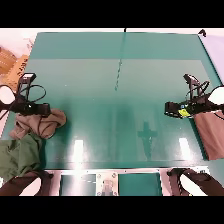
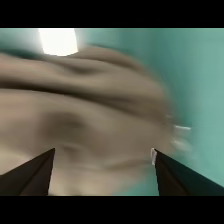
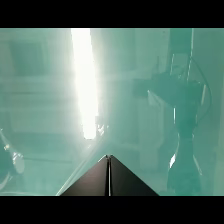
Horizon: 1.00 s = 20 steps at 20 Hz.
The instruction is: Fold the shirts.
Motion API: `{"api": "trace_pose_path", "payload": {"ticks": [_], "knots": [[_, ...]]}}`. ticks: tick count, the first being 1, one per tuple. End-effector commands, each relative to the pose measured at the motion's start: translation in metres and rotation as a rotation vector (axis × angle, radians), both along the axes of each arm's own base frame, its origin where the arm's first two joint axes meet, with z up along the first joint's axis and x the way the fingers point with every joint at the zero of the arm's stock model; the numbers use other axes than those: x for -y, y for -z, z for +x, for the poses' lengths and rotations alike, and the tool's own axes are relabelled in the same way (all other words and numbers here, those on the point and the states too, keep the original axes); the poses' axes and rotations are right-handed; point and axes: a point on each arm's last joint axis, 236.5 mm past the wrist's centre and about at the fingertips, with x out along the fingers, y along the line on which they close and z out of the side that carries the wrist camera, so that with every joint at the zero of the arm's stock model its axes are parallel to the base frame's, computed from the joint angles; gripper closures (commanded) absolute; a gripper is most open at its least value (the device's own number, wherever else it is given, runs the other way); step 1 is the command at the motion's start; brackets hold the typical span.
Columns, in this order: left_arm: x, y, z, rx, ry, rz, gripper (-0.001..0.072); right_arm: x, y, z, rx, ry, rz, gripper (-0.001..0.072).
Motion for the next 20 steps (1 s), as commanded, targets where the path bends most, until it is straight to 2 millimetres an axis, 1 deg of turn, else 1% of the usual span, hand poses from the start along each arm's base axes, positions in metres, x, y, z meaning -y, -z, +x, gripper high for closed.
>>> {"api": "trace_pose_path", "payload": {"ticks": [1, 3, 4, 5, 6, 7, 8, 9, 11, 12, 14, 16, 17, 18, 19, 20], "knots": [[-0.05, 0.019, 0.004, -0.019, 0.027, 0.233, -0.0013, 0.0, 0.0, 0.0, 0.0, -0.001, 0.0, 0.0699], [-0.05, 0.057, -0.013, -0.115, 0.046, 0.231, -0.0013, 0.0, 0.0, 0.0, 0.0, -0.001, 0.001, 0.0699], [-0.049, 0.072, -0.019, -0.149, 0.055, 0.229, -0.0013, 0.0, 0.0, 0.0, 0.0, -0.001, 0.001, 0.0698], [-0.049, 0.085, -0.023, -0.179, 0.063, 0.228, 0.0021, 0.0, 0.0, 0.0, 0.0, -0.001, 0.0, 0.0698], [-0.049, 0.092, -0.024, -0.2, 0.061, 0.225, 0.0271, 0.0, 0.0, 0.0, 0.0, -0.001, 0.0, 0.0699], [-0.049, 0.094, -0.026, -0.212, 0.063, 0.224, 0.0609, 0.0, 0.0, 0.0, 0.0, -0.001, 0.001, 0.0699], [-0.048, 0.093, -0.026, -0.211, 0.06, 0.222, 0.068, 0.0, 0.0, 0.0, 0.002, 0.0, 0.001, 0.0699], [-0.047, 0.086, -0.021, -0.205, 0.052, 0.216, 0.0682, 0.0, 0.0, 0.001, 0.003, 0.0, 0.0, 0.0698], [-0.039, 0.061, -0.003, -0.169, 0.038, 0.18, 0.0683, 0.0, 0.0, 0.001, 0.003, 0.0, 0.0, 0.0698], [-0.029, 0.043, 0.01, -0.14, 0.051, 0.144, 0.0683, 0.0, 0.0, 0.001, 0.003, 0.0, 0.0, 0.0699], [0.008, -0.009, 0.043, -0.041, 0.116, 0.056, 0.0683, -0.003, -0.001, 0.001, 0.003, 0.001, 0.011, 0.0698], [0.063, -0.075, 0.07, 0.095, 0.236, -0.014, 0.0683, -0.005, -0.001, 0.0, -0.001, 0.001, 0.022, 0.0698], [0.1, -0.11, 0.077, 0.172, 0.31, -0.066, 0.0683, -0.007, -0.001, -0.002, -0.007, 0.0, 0.032, 0.0696], [0.137, -0.142, 0.078, 0.243, 0.382, -0.121, 0.0683, -0.008, -0.002, -0.001, -0.006, 0.002, 0.038, 0.0695], [0.177, -0.171, 0.074, 0.311, 0.462, -0.18, 0.0684, -0.008, -0.002, -0.001, -0.006, 0.002, 0.038, 0.0649], [0.211, -0.192, 0.065, 0.359, 0.535, -0.229, 0.0683, -0.008, -0.002, -0.001, -0.006, 0.002, 0.037, 0.0631]]}}
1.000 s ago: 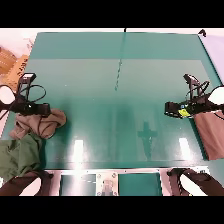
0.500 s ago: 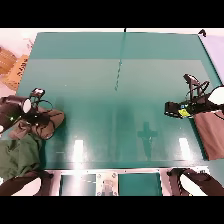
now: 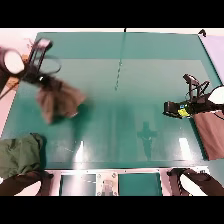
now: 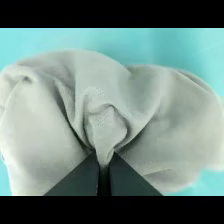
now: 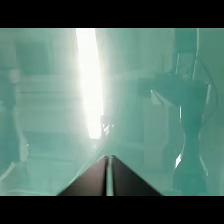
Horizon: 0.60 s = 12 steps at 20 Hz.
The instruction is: Fold the shirts.
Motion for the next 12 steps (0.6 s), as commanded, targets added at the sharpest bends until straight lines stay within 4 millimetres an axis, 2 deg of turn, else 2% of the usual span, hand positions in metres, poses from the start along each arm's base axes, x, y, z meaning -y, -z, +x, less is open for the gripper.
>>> {"api": "trace_pose_path", "payload": {"ticks": [1, 2, 4, 5, 6, 7, 8, 10, 12], "knots": [[0.126, -0.09, -0.028, 0.154, 0.285, -0.207, 0.0683, -0.002, -0.001, -0.001, -0.004, 0.001, 0.011, 0.0631], [0.152, -0.093, -0.039, 0.165, 0.344, -0.234, 0.0683, -0.001, -0.001, 0.0, -0.003, 0.006, 0.011, 0.0631], [0.188, -0.075, -0.057, 0.107, 0.428, -0.246, 0.0682, 0.006, -0.001, 0.002, 0.0, 0.032, 0.012, 0.0629], [0.204, -0.061, -0.064, 0.062, 0.458, -0.255, 0.0681, 0.011, -0.002, 0.002, 0.0, 0.051, 0.012, 0.0582], [0.221, -0.045, -0.071, 0.009, 0.483, -0.268, 0.0592, 0.016, -0.002, 0.003, 0.0, 0.069, 0.012, 0.0436], [0.233, -0.03, -0.075, -0.039, 0.496, -0.277, 0.0184, 0.022, -0.001, 0.004, 0.0, 0.087, 0.012, 0.0324], [0.24, -0.015, -0.075, -0.093, 0.488, -0.288, -0.0011, 0.027, -0.002, 0.004, -0.002, 0.107, 0.012, 0.0302], [0.234, 0.006, -0.072, -0.16, 0.464, -0.264, -0.0007, 0.041, -0.003, 0.006, 0.002, 0.155, 0.012, 0.0302], [0.213, 0.011, -0.065, -0.212, 0.4, -0.253, -0.0007, 0.06, 0.001, 0.008, -0.003, 0.216, 0.012, 0.0302]]}}
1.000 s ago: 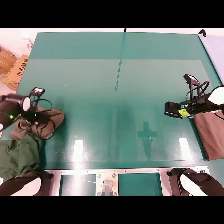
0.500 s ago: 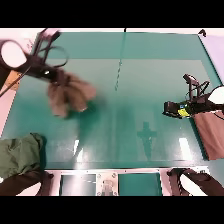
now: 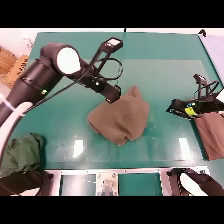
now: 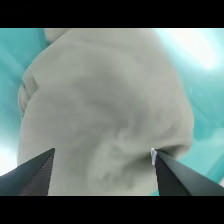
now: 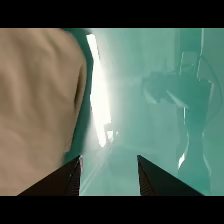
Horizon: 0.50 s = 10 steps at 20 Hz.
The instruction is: Fold the shirts.
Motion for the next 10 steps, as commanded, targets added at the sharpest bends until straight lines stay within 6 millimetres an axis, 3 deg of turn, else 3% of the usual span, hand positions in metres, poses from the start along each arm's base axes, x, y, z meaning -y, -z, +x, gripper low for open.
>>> {"api": "trace_pose_path", "payload": {"ticks": [1, 3, 5, 6, 10], "knots": [[-0.019, 0.019, -0.001, -0.139, -0.063, 0.034, -0.0007, 0.03, 0.007, 0.003, -0.012, 0.087, -0.001, 0.0302], [-0.048, 0.027, -0.01, -0.256, -0.128, 0.08, -0.0007, 0.039, 0.018, 0.01, -0.023, 0.12, 0.045, 0.0302], [-0.061, 0.044, -0.035, -0.391, -0.149, 0.137, -0.0007, 0.034, 0.026, 0.032, 0.019, 0.118, 0.139, 0.0287], [-0.059, 0.056, -0.053, -0.464, -0.143, 0.15, -0.0008, 0.028, 0.031, 0.046, 0.032, 0.108, 0.193, 0.0258], [-0.028, 0.12, -0.126, -0.639, -0.144, 0.157, -0.0007, 0.007, 0.051, 0.103, 0.019, 0.029, 0.307, 0.0259]]}}
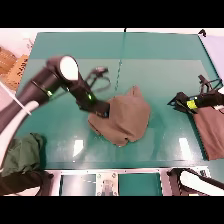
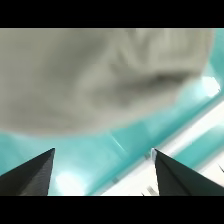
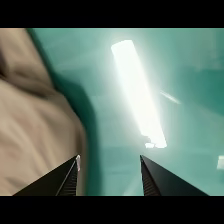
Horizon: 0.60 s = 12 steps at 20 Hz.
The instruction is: Fold the shirts.
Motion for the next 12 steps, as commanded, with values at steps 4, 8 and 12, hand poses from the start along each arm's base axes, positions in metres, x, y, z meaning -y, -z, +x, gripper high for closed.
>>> {"api": "trace_pose_path", "payload": {"ticks": [4, 8, 12], "knots": [[0.024, 0.099, -0.08, -0.151, -0.136, 0.062, -0.0007, -0.039, 0.037, 0.093, 0.013, -0.139, 0.091, 0.026], [0.044, 0.123, -0.054, -0.079, -0.321, -0.031, -0.0006, -0.074, 0.067, 0.125, -0.013, -0.228, 0.103, 0.0261], [0.065, 0.124, -0.033, -0.051, -0.405, -0.126, -0.0003, -0.116, 0.088, 0.124, -0.051, -0.309, 0.125, 0.0262]]}}
